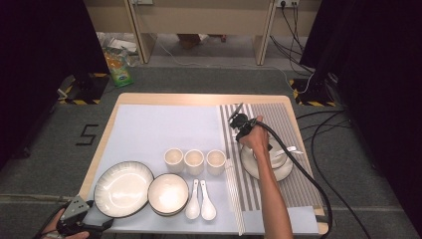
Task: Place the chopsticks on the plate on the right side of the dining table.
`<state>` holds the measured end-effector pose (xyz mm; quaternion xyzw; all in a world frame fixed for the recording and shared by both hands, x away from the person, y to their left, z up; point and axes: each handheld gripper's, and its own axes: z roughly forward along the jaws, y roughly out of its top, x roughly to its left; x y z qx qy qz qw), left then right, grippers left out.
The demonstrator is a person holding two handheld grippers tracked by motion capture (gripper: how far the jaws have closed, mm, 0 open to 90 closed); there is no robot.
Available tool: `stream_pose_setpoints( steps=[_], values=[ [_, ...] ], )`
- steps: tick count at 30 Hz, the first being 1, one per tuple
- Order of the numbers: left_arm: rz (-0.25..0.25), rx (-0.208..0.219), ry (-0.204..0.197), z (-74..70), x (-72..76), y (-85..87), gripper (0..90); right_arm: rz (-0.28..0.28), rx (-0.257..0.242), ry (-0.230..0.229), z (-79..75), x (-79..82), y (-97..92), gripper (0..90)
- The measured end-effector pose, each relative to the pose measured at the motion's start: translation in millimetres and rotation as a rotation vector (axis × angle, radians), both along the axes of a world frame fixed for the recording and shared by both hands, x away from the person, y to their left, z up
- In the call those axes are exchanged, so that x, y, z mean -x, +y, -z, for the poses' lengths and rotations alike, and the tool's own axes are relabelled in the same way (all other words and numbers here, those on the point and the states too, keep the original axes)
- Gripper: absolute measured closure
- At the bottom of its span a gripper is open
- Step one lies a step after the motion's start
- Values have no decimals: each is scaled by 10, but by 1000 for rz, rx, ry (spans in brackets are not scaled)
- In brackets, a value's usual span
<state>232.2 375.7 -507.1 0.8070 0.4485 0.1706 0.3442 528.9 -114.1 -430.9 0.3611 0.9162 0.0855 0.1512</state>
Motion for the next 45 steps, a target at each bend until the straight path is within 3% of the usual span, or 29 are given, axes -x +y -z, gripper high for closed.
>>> stream_pose_setpoints(
  steps=[9, 29, 33, 36, 39, 45],
  values=[
    [-1, -1, 0, 0, -2, -2, 0, -63, 33, -19, -5, 123, 47, 620],
    [4, -2, 10, -8, -4, 0, 0, -86, -6, -30, -4, 332, 70, 540],
    [4, -2, 10, -8, -4, 0, 0, -105, -50, -26, -71, 352, 58, 516],
    [4, -2, 11, -9, -5, 0, 0, -95, -121, -5, -136, 366, 51, 468],
    [3, 0, 8, -6, -3, -1, 0, -88, -186, -12, -185, 370, 46, 450],
    [4, -2, 8, -7, -3, 2, 0, 20, -269, -43, -168, 317, 73, 413]
  ],
)
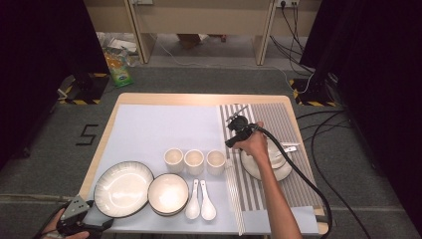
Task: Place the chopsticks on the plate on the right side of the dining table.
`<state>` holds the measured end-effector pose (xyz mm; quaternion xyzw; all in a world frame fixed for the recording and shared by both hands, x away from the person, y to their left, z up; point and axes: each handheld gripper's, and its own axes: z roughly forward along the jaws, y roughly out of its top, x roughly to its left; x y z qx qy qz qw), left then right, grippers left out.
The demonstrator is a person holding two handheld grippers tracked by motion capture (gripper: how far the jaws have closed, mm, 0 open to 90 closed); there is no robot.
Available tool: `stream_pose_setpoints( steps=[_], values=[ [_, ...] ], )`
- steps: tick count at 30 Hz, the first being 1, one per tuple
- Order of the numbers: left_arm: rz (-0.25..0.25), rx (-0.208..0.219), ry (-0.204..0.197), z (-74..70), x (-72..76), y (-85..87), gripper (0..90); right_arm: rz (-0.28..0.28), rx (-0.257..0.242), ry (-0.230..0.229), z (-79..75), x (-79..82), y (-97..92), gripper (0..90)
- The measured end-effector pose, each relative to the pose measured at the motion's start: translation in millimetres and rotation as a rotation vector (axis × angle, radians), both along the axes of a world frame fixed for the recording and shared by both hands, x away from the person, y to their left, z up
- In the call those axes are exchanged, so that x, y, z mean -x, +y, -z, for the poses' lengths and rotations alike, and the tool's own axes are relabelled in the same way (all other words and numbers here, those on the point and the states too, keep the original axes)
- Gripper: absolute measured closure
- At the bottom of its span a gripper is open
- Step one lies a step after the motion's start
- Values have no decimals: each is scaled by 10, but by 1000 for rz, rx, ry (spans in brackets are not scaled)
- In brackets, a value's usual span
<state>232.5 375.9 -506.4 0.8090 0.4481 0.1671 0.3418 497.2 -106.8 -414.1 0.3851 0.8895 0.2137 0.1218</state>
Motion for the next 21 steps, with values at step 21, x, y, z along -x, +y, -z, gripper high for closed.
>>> stream_pose_setpoints(
  steps=[21],
  values=[
    [1, 0, 0, 0, 0, 1, 0, 124, 28, 40, 164, -73, -10, 446]
  ],
)
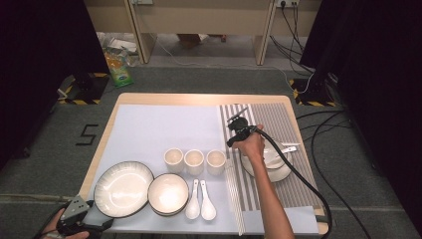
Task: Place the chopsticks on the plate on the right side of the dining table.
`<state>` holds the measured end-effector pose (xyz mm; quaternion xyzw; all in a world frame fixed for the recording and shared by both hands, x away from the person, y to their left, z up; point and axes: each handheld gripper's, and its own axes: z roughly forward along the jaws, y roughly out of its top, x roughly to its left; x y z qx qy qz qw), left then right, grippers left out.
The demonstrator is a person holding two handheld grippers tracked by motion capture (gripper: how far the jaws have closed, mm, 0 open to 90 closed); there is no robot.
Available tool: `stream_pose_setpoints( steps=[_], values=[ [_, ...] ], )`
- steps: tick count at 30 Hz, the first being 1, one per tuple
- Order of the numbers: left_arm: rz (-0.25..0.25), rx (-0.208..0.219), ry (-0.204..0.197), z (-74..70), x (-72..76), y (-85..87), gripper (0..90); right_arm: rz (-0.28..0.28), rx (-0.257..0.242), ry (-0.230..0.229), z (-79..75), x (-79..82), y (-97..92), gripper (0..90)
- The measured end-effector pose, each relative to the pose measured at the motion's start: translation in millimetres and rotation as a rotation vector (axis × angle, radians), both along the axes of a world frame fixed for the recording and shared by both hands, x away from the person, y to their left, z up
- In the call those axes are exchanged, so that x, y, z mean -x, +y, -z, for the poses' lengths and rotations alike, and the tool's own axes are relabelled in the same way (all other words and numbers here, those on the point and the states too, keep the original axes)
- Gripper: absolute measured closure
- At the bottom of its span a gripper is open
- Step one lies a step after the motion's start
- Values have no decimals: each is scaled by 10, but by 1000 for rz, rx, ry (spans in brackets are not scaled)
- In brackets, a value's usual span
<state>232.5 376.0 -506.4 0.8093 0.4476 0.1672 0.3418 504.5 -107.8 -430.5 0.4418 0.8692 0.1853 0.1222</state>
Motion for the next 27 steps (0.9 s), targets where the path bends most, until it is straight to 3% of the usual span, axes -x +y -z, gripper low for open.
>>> stream_pose_setpoints(
  steps=[6, 14, 18, 27],
  values=[
    [-1, 2, 1, 0, 0, -3, 0, 14, -3, 13, 14, 7, -93, 443],
    [-1, 2, 1, -1, -1, -3, 0, 18, -90, -22, -126, 9, -157, 434],
    [-2, 1, 2, -1, 0, -4, 0, 56, -64, -49, -165, -18, -222, 436],
    [-2, 3, 0, 1, 1, -3, 0, 107, -50, -37, -76, -83, -227, 438]
  ],
)
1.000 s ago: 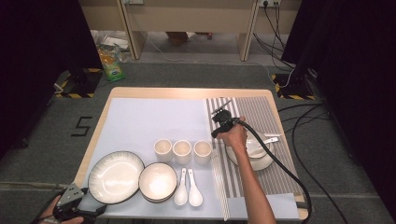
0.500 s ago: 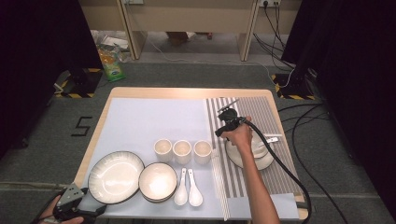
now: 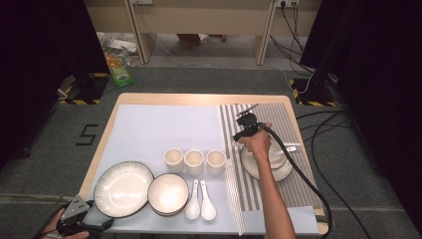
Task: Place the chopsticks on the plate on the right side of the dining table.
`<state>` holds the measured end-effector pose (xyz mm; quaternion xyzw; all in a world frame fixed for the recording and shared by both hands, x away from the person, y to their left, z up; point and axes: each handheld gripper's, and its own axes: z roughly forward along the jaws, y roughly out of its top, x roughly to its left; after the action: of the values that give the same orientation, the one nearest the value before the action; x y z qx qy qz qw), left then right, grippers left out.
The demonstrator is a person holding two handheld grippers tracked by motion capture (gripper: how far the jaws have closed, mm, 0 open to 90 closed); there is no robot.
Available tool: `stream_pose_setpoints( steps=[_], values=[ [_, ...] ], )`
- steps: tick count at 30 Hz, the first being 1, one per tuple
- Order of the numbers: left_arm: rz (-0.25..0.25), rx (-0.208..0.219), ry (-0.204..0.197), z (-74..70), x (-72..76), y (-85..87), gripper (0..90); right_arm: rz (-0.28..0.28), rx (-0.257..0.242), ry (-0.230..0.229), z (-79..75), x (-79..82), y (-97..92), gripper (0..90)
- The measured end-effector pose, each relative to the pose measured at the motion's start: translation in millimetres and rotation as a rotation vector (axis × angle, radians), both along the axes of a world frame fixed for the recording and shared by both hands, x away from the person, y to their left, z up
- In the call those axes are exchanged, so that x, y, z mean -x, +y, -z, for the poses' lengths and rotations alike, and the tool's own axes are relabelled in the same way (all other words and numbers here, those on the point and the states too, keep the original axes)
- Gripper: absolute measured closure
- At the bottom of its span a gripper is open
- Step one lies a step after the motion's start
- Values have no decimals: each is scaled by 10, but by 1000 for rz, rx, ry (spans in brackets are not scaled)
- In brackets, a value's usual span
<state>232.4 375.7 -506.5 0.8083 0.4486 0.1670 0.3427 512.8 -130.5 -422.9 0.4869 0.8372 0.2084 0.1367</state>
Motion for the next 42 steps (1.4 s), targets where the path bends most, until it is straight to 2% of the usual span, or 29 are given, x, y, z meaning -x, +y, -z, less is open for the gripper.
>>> stream_pose_setpoints(
  steps=[2, 7, 16, 21, 25, 30, 36, 42],
  values=[
    [0, 0, 0, 0, 1, -1, 0, 22, 6, 3, 13, -20, -13, 432],
    [0, 0, 0, 0, 0, 0, 0, 29, 20, 26, 45, -27, -19, 434],
    [0, 0, 0, 0, 0, 0, 0, 3, 13, 42, 82, 53, -36, 433],
    [0, 0, 0, 0, 0, -1, 0, -6, 9, 30, 70, 87, -49, 431],
    [0, -1, 1, -1, 0, 0, 0, -2, -20, 5, -2, 97, -74, 431],
    [0, 0, 0, 0, 0, -1, 0, -9, -22, -14, -92, 132, -125, 431],
    [0, -1, 0, 0, 0, 0, 0, -29, -72, -46, -246, 224, -176, 428],
    [1, -2, 3, -2, -2, 0, 0, -36, -79, -69, -399, 312, -284, 423]
  ],
)
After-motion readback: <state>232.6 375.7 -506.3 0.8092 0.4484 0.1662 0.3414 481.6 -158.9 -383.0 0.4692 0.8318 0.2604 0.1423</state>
